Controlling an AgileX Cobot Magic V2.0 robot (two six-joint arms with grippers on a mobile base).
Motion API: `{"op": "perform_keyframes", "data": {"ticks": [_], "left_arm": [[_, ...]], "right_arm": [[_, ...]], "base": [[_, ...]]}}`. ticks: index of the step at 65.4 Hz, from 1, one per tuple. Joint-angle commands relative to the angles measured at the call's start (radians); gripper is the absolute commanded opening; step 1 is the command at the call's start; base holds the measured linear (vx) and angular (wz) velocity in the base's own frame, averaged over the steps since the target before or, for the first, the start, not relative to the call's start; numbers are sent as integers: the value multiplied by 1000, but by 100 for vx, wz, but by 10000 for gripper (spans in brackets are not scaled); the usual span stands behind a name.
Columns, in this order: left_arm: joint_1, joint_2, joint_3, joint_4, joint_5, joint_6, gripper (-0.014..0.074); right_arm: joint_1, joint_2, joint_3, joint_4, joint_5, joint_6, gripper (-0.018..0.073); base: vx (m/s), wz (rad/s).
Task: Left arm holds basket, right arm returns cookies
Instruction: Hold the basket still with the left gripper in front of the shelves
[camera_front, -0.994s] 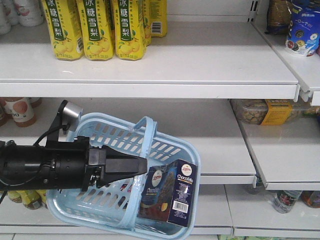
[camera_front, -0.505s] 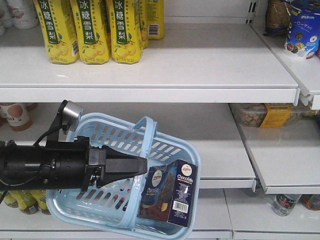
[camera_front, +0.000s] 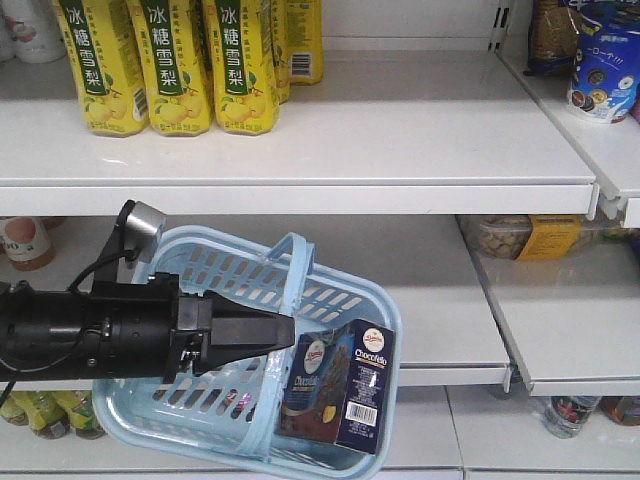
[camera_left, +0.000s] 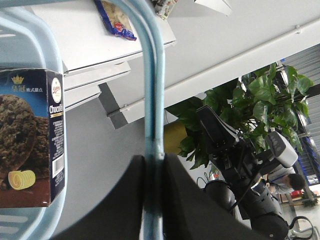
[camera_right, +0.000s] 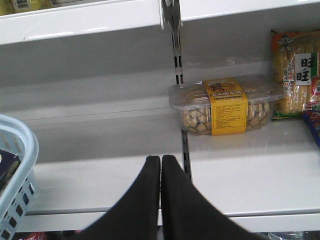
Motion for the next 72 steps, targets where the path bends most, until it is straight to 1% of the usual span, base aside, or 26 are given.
{"op": "perform_keyframes", "data": {"ticks": [1,72], "left_arm": [[-5,-32,-30,-118,57,19,-6],[-5,-32,-30,-118,57,19,-6]], "right_arm": [[0,-3,20,-3,-73,-2,-8],[0,-3,20,-3,-73,-2,-8]], "base": [[3,-1],[3,-1]]}}
